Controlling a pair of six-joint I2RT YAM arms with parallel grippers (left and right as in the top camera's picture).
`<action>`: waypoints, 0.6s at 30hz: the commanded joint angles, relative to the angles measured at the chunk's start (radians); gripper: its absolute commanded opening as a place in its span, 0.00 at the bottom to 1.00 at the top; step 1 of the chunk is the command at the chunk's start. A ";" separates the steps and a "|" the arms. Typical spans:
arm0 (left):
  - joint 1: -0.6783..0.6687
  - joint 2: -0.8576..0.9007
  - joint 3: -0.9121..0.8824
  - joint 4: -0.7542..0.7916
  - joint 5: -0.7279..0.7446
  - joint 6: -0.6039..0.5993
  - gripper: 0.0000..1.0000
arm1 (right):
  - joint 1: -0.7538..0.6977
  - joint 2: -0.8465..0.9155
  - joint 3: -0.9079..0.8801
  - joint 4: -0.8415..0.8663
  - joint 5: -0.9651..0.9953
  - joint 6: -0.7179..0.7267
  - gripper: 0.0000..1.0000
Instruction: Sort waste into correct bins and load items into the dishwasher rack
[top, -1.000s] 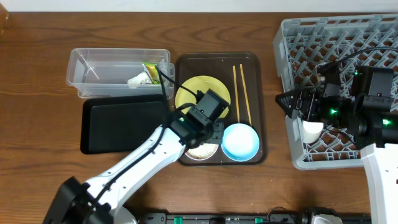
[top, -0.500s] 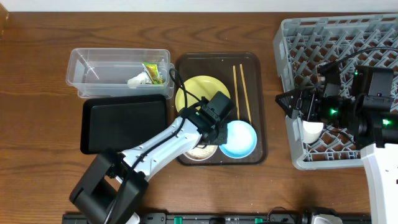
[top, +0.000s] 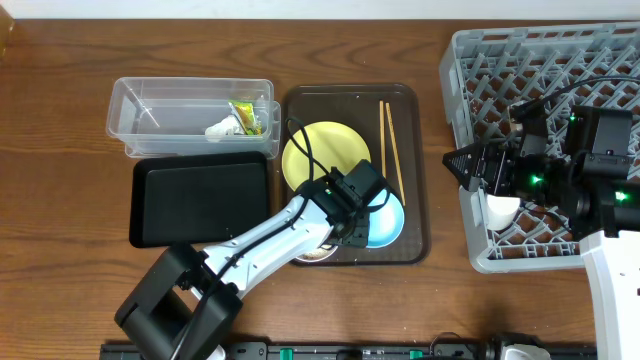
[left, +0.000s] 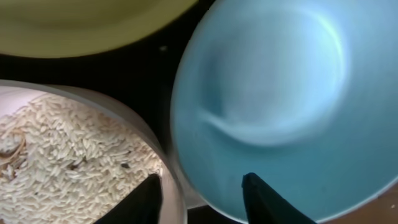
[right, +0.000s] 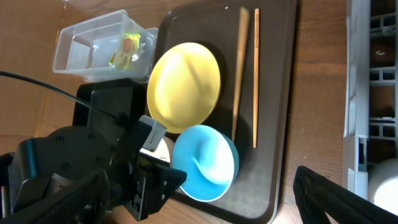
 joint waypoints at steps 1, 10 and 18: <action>-0.001 -0.012 0.035 -0.023 -0.020 0.007 0.49 | 0.008 0.000 0.012 -0.003 -0.002 -0.011 0.93; -0.011 -0.056 0.046 -0.043 -0.023 0.013 0.49 | 0.008 0.000 0.012 -0.002 0.002 -0.011 0.93; -0.117 -0.049 0.046 0.061 -0.047 0.217 0.32 | 0.008 0.000 0.012 0.000 0.003 -0.011 0.93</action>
